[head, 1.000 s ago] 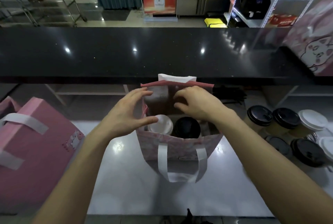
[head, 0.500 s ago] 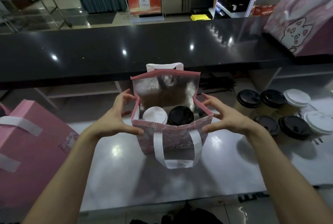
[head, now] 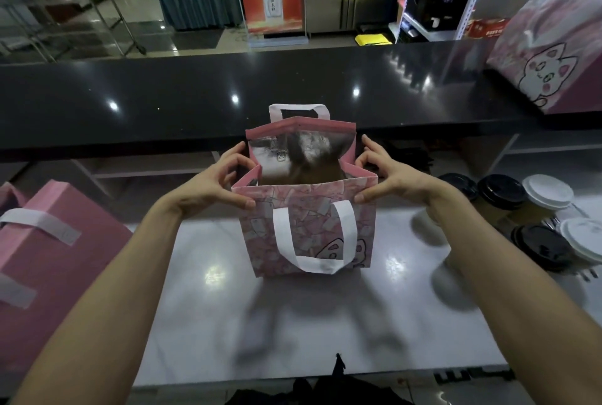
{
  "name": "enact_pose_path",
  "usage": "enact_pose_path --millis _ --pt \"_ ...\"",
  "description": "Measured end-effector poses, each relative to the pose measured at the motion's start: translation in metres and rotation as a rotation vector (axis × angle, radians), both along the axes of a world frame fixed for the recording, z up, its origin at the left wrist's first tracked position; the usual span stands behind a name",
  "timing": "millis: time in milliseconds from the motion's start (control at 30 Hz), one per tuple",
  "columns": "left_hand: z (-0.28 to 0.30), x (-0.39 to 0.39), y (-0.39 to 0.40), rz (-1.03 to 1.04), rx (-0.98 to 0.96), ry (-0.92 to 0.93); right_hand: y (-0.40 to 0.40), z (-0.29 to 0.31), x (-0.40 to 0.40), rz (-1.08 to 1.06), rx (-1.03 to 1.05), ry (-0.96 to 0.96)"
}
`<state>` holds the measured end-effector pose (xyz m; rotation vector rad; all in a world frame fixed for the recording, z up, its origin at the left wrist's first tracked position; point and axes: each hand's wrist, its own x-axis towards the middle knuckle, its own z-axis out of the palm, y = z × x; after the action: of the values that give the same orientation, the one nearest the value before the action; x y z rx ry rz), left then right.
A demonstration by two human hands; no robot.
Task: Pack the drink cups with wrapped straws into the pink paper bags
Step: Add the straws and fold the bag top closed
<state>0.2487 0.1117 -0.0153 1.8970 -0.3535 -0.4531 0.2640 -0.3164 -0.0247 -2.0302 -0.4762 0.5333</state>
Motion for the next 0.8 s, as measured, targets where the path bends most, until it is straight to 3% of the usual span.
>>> enact_pose_path --millis 267,433,600,800 --pt "-0.008 0.012 0.002 0.08 -0.033 -0.046 0.004 -0.006 0.003 -0.14 0.163 -0.088" --pt "-0.015 0.009 0.001 0.215 0.031 -0.176 0.002 -0.011 0.003 -0.213 0.119 -0.161" --pt "-0.012 -0.005 -0.008 0.181 0.162 -0.327 0.003 -0.011 -0.007 -0.177 -0.035 -0.317" --pt "-0.013 -0.018 -0.016 0.188 0.102 -0.229 0.008 -0.012 -0.017 -0.182 -0.064 -0.295"
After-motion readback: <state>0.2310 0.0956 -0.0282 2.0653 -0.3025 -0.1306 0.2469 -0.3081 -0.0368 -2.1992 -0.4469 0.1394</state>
